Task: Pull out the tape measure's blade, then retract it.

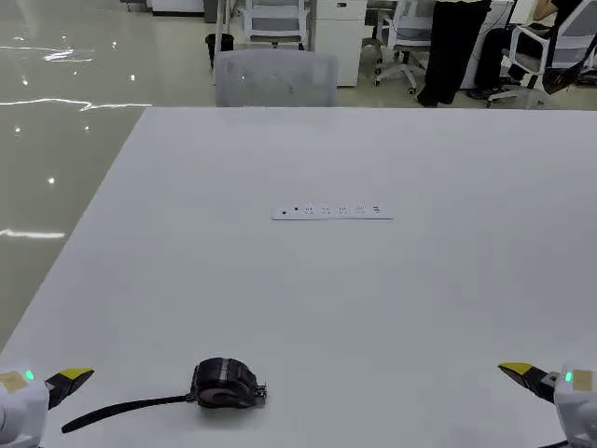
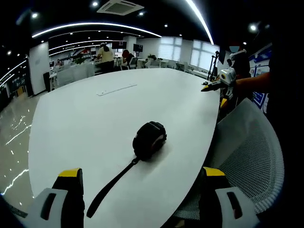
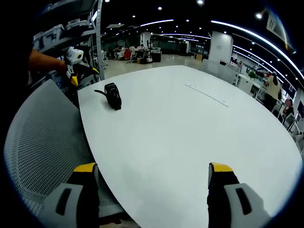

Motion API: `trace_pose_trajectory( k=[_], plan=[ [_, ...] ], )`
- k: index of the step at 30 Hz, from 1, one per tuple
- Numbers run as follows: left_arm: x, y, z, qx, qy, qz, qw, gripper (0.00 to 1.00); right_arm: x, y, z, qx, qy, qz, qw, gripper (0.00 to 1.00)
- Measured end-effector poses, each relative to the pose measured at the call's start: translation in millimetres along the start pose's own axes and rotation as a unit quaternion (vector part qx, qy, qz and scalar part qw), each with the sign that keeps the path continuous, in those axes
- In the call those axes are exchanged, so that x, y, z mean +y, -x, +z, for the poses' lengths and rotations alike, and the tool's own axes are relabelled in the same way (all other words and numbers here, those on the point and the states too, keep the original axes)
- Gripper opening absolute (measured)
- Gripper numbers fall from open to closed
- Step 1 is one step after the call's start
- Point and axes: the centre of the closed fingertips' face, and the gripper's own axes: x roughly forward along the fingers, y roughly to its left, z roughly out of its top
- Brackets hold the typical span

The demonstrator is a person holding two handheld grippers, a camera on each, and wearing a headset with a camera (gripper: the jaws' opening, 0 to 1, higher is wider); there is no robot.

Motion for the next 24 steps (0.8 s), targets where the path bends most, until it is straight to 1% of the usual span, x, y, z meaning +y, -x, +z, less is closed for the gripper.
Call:
trace_pose_trajectory(
  k=[1,2,4,7,8,9,10,11,12,13,14,15,16,17,18,19,20,21,22,23,24],
  plan=[
    [-1.0,-3.9,2.3,0.006,-0.015,-0.009,0.9998,0.99,1.9,-4.4,2.8,0.003,0.005,0.007,1.0,0.97],
    [-1.2,-6.7,3.0,0.013,-0.023,-0.015,0.9995,0.98,3.7,-7.7,4.8,0.004,0.009,0.013,0.9999,0.97],
    [-1.4,-15.0,7.3,0.026,-0.048,-0.028,0.9981,0.98,7.7,-15.9,9.9,0.009,0.022,0.025,0.9994,0.96],
    [-2.1,-26.8,11.9,0.049,-0.079,-0.05,0.9944,0.96,12.2,-25.6,19.0,0.012,0.04,0.039,0.9984,0.95],
    [-3.3,-31.5,12.7,0.062,-0.096,-0.062,0.9915,0.95,13.2,-29.9,23.3,0.012,0.046,0.044,0.9979,0.95],
    [-4.7,-34.4,13.3,0.07,-0.105,-0.071,0.9894,0.92,14.9,-32.5,26.0,0.012,0.049,0.048,0.9975,0.95],
    [-7.2,-37.4,13.6,0.08,-0.115,-0.083,0.9867,0.9,16.5,-35.5,29.0,0.012,0.055,0.054,0.997,0.94],
    [-12.0,-41.3,16.0,0.088,-0.123,-0.098,0.9837,0.89,17.3,-39.6,32.5,0.012,0.061,0.057,0.9965,0.94],
    [-15.3,-45.0,21.4,0.08,-0.134,-0.111,0.9815,0.89,18.0,-42.7,35.4,0.011,0.065,0.06,0.996,0.94],
    [-20.9,-50.1,28.8,0.071,-0.154,-0.128,0.9772,0.89,19.0,-47.3,39.2,0.011,0.069,0.065,0.9954,0.94],
    [-23.4,-52.7,32.3,0.071,-0.171,-0.133,0.9737,0.88,19.8,-50.3,41.9,0.011,0.072,0.069,0.995,0.93],
    [-23.1,-55.6,33.6,0.079,-0.187,-0.135,0.9698,0.87,20.9,-53.4,44.5,0.012,0.073,0.073,0.9946,0.93],
    [-22.0,-60.5,34.4,0.094,-0.206,-0.137,0.9644,0.85,24.5,-58.2,48.6,0.011,0.072,0.084,0.9938,0.92],
    [-22.2,-63.8,35.4,0.1,-0.214,-0.141,0.9614,0.84,29.0,-61.1,50.3,0.013,0.072,0.096,0.9927,0.92],
    [-22.8,-68.5,37.2,0.107,-0.226,-0.149,0.9566,0.83,34.4,-66.7,50.6,0.02,0.078,0.107,0.991,0.92],
    [-22.8,-71.5,38.3,0.11,-0.231,-0.153,0.9546,0.83,37.3,-69.8,50.9,0.024,0.085,0.113,0.9897,0.93],
    [-19.9,-75.2,38.5,0.114,-0.239,-0.156,0.9517,0.83,42.3,-72.8,51.1,0.029,0.098,0.123,0.9871,0.93],
    [-17.5,-79.5,36.4,0.126,-0.252,-0.162,0.9457,0.83,47.5,-77.8,52.3,0.031,0.108,0.132,0.9849,0.93],
    [-16.0,-81.9,34.3,0.135,-0.259,-0.164,0.9423,0.82,49.5,-81.3,53.3,0.033,0.109,0.134,0.9844,0.93],
    [-13.8,-85.7,30.2,0.15,-0.27,-0.168,0.9361,0.81,52.8,-86.4,55.1,0.037,0.114,0.14,0.9829,0.93],
    [-12.6,-88.7,27.7,0.157,-0.277,-0.169,0.9328,0.81,54.6,-89.6,56.5,0.038,0.118,0.143,0.9819,0.92]
  ],
)
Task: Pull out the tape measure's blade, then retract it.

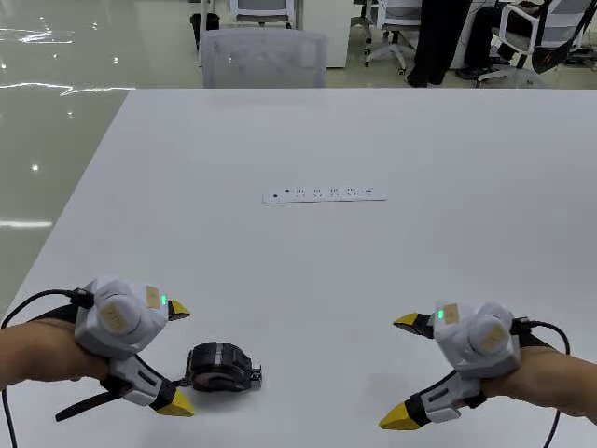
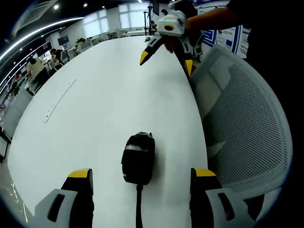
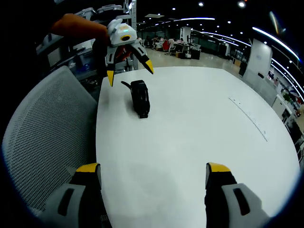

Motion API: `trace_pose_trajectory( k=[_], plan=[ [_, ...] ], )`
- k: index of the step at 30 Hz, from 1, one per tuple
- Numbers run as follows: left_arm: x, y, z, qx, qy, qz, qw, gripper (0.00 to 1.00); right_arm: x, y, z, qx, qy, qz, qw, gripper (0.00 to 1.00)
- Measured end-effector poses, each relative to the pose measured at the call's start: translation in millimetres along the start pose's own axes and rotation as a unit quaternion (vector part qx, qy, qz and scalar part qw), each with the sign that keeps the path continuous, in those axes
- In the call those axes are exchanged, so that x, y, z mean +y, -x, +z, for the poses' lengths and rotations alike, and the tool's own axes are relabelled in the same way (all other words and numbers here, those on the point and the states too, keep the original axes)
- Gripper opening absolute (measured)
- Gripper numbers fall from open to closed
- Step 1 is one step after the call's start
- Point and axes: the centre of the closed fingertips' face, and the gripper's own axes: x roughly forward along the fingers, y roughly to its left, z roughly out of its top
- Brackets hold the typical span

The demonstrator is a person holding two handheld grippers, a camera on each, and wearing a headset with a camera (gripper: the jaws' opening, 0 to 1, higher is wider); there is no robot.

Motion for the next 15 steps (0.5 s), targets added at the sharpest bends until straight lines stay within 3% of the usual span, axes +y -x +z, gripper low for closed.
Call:
trace_pose_trajectory(
  k=[2,5,7,12,15],
  plan=[
    [1.6,-7.8,-1.3,0.009,-0.002,-0.006,0.9999,0.8,0.4,-8.1,5.0,0.004,0.01,0.009,0.9999,0.92],
    [3.3,-15.0,6.2,-0.003,-0.011,-0.014,0.9998,0.8,-1.0,-17.3,15.3,0.001,0.026,0.015,0.9996,0.93],
    [3.9,-20.6,5.6,0.007,-0.009,-0.023,0.9997,0.79,-2.2,-24.5,22.6,-0.002,0.028,0.02,0.9994,0.93],
    [7.1,-34.8,-1.3,0.041,-0.041,-0.032,0.9978,0.71,-3.7,-44.0,42.1,-0.008,0.049,0.03,0.9983,0.92],
    [5.7,-41.2,0.1,0.046,-0.038,-0.04,0.9974,0.67,-4.5,-57.8,51.8,-0.013,0.042,0.038,0.9983,0.91]
  ],
)
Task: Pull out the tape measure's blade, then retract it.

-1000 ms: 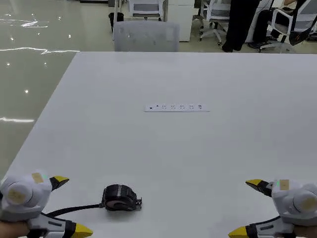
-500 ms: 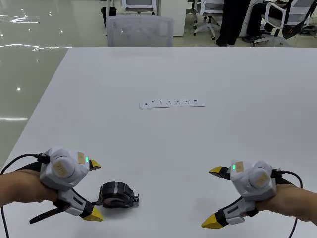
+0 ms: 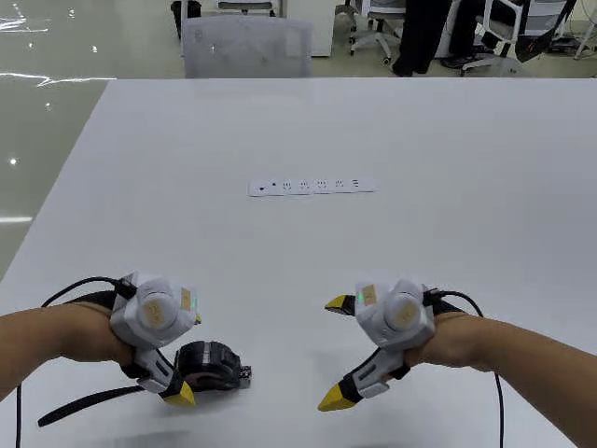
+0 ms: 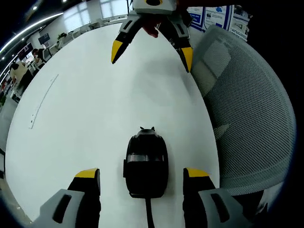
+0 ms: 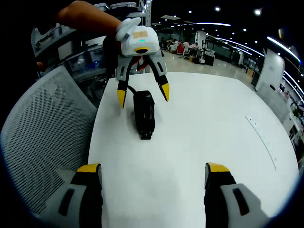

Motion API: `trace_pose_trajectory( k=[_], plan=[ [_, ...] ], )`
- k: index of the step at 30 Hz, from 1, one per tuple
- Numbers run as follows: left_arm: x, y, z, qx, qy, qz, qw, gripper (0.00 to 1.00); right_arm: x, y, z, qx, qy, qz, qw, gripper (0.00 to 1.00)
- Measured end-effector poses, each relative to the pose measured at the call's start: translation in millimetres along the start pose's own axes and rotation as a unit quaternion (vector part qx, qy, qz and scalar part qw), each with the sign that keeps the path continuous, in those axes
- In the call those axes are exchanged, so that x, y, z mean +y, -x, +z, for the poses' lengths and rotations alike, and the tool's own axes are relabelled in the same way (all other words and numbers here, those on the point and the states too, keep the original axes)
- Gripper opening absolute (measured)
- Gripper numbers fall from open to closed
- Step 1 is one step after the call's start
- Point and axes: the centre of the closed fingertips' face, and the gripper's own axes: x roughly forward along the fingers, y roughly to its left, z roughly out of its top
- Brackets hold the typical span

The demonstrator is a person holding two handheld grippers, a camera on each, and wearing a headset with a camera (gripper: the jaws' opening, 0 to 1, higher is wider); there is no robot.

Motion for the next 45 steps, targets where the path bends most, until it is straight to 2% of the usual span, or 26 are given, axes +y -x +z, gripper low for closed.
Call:
trace_pose_trajectory(
  k=[3,4,5,6,7,8,9,10,12,13,16,19,22,33,39,41,45],
  plan=[
    [0.1,-6.7,2.3,0.001,0.002,-0.006,1.0,0.59,-0.9,-15.9,6.3,-0.005,-0.026,0.012,0.9996,0.9],
    [0.2,-9.3,1.6,0.007,0.003,-0.007,0.9999,0.52,-1.9,-22.7,8.0,-0.005,-0.029,0.014,0.9995,0.89],
    [-2.5,-10.7,-0.1,0.015,0.002,-0.012,0.9998,0.43,-1.4,-27.7,8.0,-0.002,-0.029,0.017,0.9994,0.88],
    [-15.5,-10.0,-9.6,0.048,0.016,-0.04,0.9979,0.36,0.0,-32.5,7.4,0.003,-0.028,0.021,0.9994,0.86],
    [-6.2,-11.5,-4.2,0.034,-0.005,-0.008,0.9994,0.35,1.1,-38.8,6.5,0.009,-0.024,0.022,0.9994,0.85],
    [-6.1,-10.5,-6.8,0.04,0.003,-0.002,0.9992,0.35,3.1,-42.6,7.1,0.011,-0.02,0.026,0.9994,0.83],
    [-5.3,-10.4,-6.0,0.033,0.005,0.005,0.9994,0.34,5.9,-48.2,8.3,0.013,-0.018,0.03,0.9993,0.81],
    [-5.0,-10.4,-4.0,0.017,0.002,0.009,0.9998,0.34,7.9,-51.7,8.1,0.016,-0.016,0.035,0.9991,0.79],
    [-4.6,-9.6,-3.0,-0.009,0.029,0.012,0.9995,0.34,11.0,-60.0,10.2,0.02,-0.01,0.04,0.999,0.75],
    [-3.3,-9.4,-3.7,-0.012,0.03,0.013,0.9994,0.34,12.3,-63.2,11.7,0.02,-0.007,0.043,0.9988,0.72],
    [-4.2,-11.3,-2.2,-0.01,0.028,0.012,0.9995,0.34,13.1,-77.6,10.8,0.031,0.008,0.045,0.9984,0.62],
    [-5.1,-12.3,-1.3,-0.002,0.023,0.009,0.9997,0.34,13.9,-92.4,10.1,0.046,0.015,0.052,0.9975,0.48],
    [-5.5,-12.4,-1.2,-0.001,0.022,0.007,0.9997,0.34,13.1,-101.5,14.4,0.044,0.013,0.052,0.9976,0.43],
    [-5.7,-13.5,0.4,-0.004,0.02,0.001,0.9998,0.34,21.0,-112.0,14.1,0.057,0.041,0.068,0.9952,0.15],
    [-6.2,-13.6,0.8,-0.005,0.022,-0.001,0.9998,0.34,20.9,-113.2,15.7,0.065,0.044,0.066,0.9947,0.15],
    [-6.6,-13.7,0.8,-0.004,0.022,-0.001,0.9998,0.34,21.7,-113.4,15.6,0.071,0.056,0.064,0.9939,0.15],
    [-6.2,-13.9,0.6,-0.003,0.025,-0.001,0.9997,0.34,19.2,-113.1,14.6,0.066,0.061,0.067,0.9937,0.14]
  ],
)
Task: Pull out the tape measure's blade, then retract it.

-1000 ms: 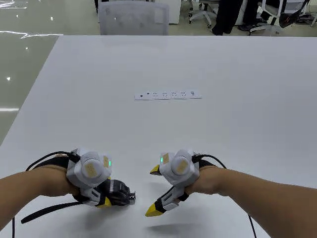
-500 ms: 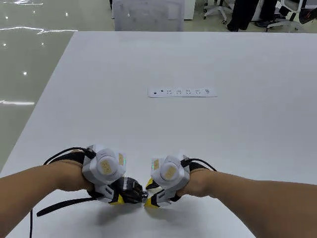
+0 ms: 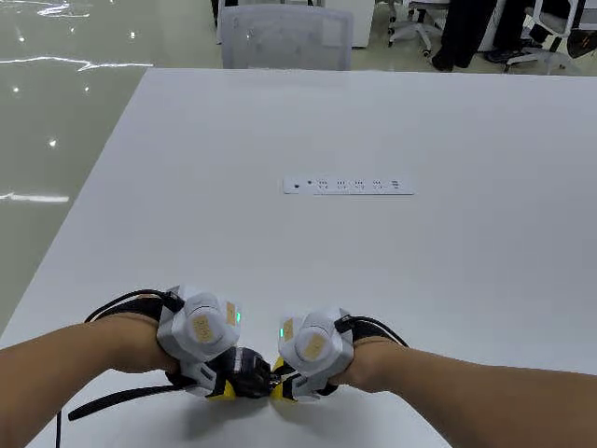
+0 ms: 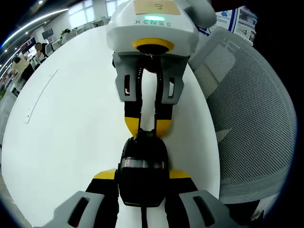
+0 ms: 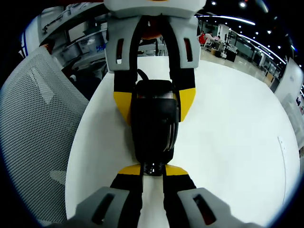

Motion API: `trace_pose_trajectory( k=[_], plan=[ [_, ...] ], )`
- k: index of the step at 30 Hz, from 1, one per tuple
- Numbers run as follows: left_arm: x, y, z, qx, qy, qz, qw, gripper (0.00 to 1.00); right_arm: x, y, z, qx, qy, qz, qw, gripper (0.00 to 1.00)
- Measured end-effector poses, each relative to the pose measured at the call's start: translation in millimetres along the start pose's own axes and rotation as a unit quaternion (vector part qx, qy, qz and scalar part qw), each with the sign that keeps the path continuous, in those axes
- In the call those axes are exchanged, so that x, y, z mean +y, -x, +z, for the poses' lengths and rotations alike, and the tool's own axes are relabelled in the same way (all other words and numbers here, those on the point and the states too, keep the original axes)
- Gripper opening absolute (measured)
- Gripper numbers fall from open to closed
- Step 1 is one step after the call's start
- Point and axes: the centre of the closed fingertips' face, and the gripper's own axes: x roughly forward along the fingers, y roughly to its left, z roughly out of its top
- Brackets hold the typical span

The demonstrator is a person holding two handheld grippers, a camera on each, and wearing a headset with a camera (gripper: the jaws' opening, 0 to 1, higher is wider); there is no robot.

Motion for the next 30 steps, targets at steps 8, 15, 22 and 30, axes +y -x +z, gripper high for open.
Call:
trace_pose_trajectory(
  k=[8,15,22,30],
  plan=[
    [0.8,1.4,-1.7,0.002,0.002,0.005,1.0,0.34,-3.0,0.9,-1.0,-0.005,-0.006,-0.005,1.0,0.13],
    [1.3,2.0,-3.1,0.005,-0.001,0.004,1.0,0.34,-3.8,3.1,-2.2,-0.008,-0.005,-0.007,0.9999,0.13],
    [1.7,2.8,-4.7,0.006,-0.001,0.006,1.0,0.34,-3.7,8.5,-6.7,-0.007,-0.016,-0.001,0.9999,0.13],
    [2.2,3.2,-4.4,0.003,0.001,0.007,1.0,0.34,-3.8,13.9,-14.1,-0.01,-0.02,-0.003,0.9997,0.13]
  ],
)
